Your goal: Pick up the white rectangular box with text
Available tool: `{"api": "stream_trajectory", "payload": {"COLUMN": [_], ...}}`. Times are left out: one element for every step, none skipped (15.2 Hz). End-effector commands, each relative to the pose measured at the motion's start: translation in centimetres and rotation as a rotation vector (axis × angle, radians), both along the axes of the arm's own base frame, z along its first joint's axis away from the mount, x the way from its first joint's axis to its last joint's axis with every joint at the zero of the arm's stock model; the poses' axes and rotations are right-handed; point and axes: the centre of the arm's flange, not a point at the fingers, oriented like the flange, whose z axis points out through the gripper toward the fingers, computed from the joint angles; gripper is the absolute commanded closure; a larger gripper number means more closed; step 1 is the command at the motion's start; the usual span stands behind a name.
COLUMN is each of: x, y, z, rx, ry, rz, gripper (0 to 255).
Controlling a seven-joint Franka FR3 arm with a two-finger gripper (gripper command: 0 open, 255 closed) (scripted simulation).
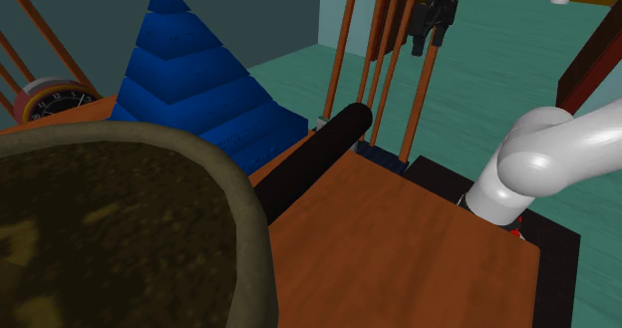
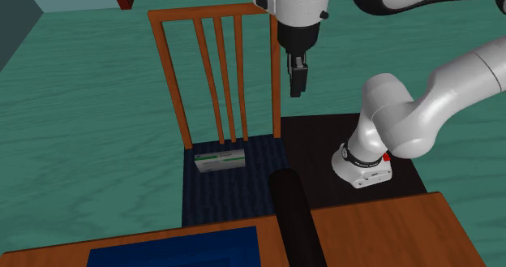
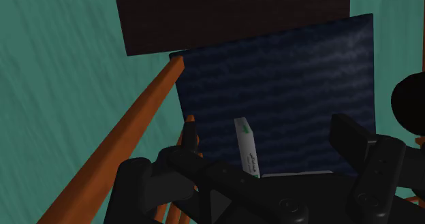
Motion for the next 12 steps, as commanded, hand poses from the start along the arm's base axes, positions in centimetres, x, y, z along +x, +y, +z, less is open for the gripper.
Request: {"api": "stream_trajectory", "payload": {"x": [0.0, 0.7, 1.4, 2.1, 2.8, 3.5, 4.2, 5.0, 5.7, 6.4, 7.1, 7.8], "y": [0.0, 0.1, 0.1, 0.2, 0.3, 0.3, 0.4, 0.5, 0.6, 0.7, 0.8, 0.9], "z": [0.0, -1.1, -2.2, -3.3, -4.4, -5.5, -6.6, -7.7, -8.8, -9.9, -11.0, -12.0], "rx": [0.000, 0.000, -0.001, -0.001, -0.002, -0.002, -0.002, -0.003, -0.003, -0.004, -0.004, -0.005], "ry": [0.000, -0.001, -0.003, -0.004, -0.005, -0.006, -0.008, -0.009, -0.010, -0.012, -0.013, -0.014], "rz": [0.000, 0.006, 0.012, 0.017, 0.023, 0.029, 0.035, 0.041, 0.047, 0.052, 0.058, 0.064], "gripper": [0, 0, 0, 0, 0, 0, 0, 0, 0, 0, 0, 0]}}
